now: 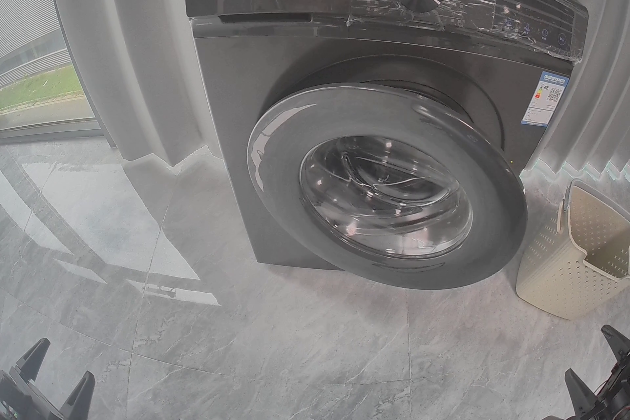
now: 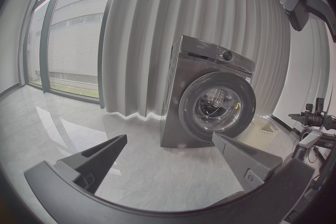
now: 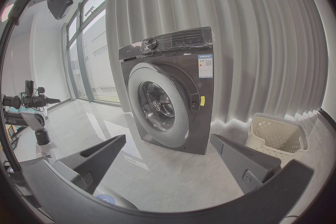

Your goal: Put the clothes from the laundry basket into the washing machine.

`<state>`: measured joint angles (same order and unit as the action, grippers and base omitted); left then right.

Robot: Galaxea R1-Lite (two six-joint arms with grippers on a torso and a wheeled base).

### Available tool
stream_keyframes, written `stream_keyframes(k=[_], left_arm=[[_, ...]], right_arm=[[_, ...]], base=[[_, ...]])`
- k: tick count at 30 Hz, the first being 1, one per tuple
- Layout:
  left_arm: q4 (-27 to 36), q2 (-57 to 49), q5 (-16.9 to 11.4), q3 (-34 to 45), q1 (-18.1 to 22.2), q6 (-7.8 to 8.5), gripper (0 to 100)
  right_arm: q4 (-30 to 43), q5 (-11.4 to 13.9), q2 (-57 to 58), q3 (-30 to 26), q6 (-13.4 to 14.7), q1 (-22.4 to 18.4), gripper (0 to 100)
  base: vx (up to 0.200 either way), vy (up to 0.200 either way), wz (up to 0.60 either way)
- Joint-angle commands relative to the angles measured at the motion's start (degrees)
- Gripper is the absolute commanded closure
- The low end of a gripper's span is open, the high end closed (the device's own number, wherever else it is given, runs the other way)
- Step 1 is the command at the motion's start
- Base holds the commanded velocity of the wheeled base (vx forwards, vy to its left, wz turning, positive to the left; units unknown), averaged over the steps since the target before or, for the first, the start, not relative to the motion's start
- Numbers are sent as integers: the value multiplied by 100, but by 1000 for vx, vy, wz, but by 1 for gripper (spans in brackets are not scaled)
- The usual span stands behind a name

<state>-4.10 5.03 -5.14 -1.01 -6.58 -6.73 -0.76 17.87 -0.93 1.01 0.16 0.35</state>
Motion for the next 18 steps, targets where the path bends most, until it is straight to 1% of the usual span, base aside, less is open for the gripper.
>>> stream_keyframes(k=[1,3,4,5,6,7,8,9,10,11,13,14,15,16,18], left_arm=[[5,33,5,101,-1,75,0],[5,33,5,101,-1,119,0],[5,33,5,101,-1,128,0],[5,33,5,101,-1,137,0],[5,33,5,101,-1,137,0],[5,33,5,101,-1,146,0],[5,33,5,101,-1,146,0],[5,33,5,101,-1,146,0],[5,33,13,101,-1,137,0],[5,33,13,101,-1,137,0],[5,33,22,101,-1,84,0],[5,33,22,101,-1,84,0],[5,33,22,101,-1,84,0],[5,33,22,101,-1,93,0],[5,33,13,101,-1,93,0]], right_arm=[[14,15,66,4,-95,-9,0],[-100,182,49,39,-42,9,0],[-171,296,31,224,72,17,0],[-250,419,-22,602,309,53,0],[-241,524,-118,997,617,70,0],[-214,639,-294,1428,1048,88,0],[-171,770,-470,1709,1390,105,0],[-144,841,-567,1815,1540,105,0],[-127,1245,-1024,2017,1821,105,0],[-179,1482,-1314,2017,1821,105,0],[-232,1887,-1929,2008,1812,105,0],[-285,2001,-2201,1991,1795,114,0],[-294,2019,-2236,1991,1786,114,0],[-425,2194,-2702,1999,1636,123,0],[-601,2405,-3203,2008,1311,132,0]], base=[[0,0,0],[0,0,0],[0,0,0],[0,0,0],[0,0,0],[0,0,0],[0,0,0],[0,0,0],[0,0,0],[0,0,0],[0,0,0],[0,0,0],[0,0,0],[0,0,0],[0,0,0]])
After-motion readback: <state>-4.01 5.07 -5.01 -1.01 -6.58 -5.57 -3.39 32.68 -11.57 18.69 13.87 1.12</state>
